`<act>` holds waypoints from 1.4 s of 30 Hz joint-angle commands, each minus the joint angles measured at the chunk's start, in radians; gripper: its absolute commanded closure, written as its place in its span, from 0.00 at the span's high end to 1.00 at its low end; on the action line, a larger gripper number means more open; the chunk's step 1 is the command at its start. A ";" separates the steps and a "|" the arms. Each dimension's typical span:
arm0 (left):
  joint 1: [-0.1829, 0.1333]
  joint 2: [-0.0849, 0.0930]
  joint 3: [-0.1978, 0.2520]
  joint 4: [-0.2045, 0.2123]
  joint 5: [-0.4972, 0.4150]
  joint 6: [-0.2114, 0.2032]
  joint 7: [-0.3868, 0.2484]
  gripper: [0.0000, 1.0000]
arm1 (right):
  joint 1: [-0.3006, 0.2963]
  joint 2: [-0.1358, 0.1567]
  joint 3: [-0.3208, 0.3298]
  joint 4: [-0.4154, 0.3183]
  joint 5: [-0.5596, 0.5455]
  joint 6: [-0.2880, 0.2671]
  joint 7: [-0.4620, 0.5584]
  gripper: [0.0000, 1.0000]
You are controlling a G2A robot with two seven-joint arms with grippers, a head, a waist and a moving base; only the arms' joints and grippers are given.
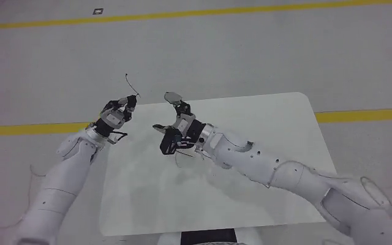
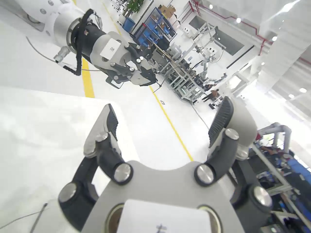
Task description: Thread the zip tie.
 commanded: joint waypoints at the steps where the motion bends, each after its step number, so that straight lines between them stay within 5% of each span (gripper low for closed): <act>1: -0.027 -0.008 0.011 0.018 -0.009 0.000 0.000 0.00 | 0.055 0.000 -0.046 0.016 0.000 0.041 0.008 1.00; 14: -0.010 -0.017 -0.002 0.021 -0.075 0.024 0.028 0.00 | 0.066 -0.007 -0.045 0.050 0.000 0.001 0.023 1.00; 28: -0.002 -0.042 0.015 0.046 -0.126 0.095 -0.032 0.00 | 0.094 -0.069 -0.046 0.152 0.000 -0.008 0.094 1.00; 37: -0.002 -0.042 0.016 0.044 -0.122 0.095 -0.033 0.00 | 0.094 -0.069 -0.046 0.153 0.000 -0.007 0.090 1.00; 42: 0.014 -0.049 0.019 -0.004 -0.126 0.093 0.006 0.00 | 0.077 -0.054 -0.034 0.156 0.000 -0.007 0.099 1.00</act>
